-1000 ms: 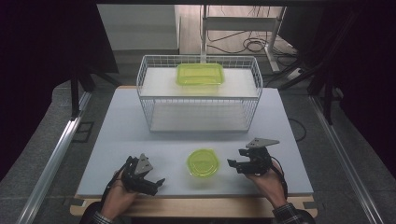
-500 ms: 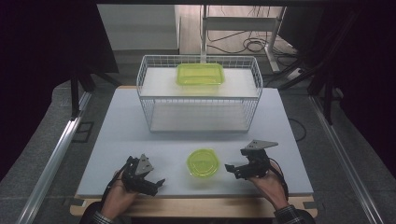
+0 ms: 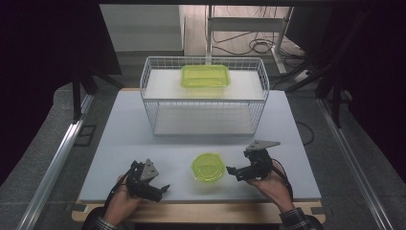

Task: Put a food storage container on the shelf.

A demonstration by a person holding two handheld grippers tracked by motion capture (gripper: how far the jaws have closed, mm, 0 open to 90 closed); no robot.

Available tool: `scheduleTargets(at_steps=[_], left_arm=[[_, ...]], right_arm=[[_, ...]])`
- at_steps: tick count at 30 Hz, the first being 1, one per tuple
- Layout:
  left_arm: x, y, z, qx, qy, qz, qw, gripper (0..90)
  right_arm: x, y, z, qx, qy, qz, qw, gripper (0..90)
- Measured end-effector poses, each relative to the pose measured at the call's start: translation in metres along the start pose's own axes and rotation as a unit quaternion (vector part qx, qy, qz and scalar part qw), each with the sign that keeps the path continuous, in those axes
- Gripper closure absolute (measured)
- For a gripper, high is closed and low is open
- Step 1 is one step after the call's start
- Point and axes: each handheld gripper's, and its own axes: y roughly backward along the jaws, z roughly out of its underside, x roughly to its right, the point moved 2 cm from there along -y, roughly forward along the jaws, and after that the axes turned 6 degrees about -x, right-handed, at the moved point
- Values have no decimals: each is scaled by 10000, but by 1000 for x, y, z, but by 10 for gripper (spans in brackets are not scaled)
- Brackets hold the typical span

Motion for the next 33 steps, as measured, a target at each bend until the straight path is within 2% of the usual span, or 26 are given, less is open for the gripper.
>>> scheduleTargets(at_steps=[3,7,11,17,27,33], left_arm=[[0,0,0,9,9,-15,10000,23],[0,1,0,17,-7,-46,10000,23],[-1,1,-1,36,28,-52,10000,23],[-2,2,-1,64,91,-31,9999,23],[-1,1,0,-3,42,3,10000,23],[0,0,0,-32,12,25,10000,23]], right_arm=[[-1,0,-5,20,-147,-112,9998,83],[1,-1,-9,56,-391,-396,9984,167],[3,-5,-13,36,-498,-562,9972,215],[8,-11,-19,16,-624,-820,9947,331],[9,-29,-26,-267,-889,-1309,9870,508],[10,-37,-28,-459,-1091,-1638,9794,623]])
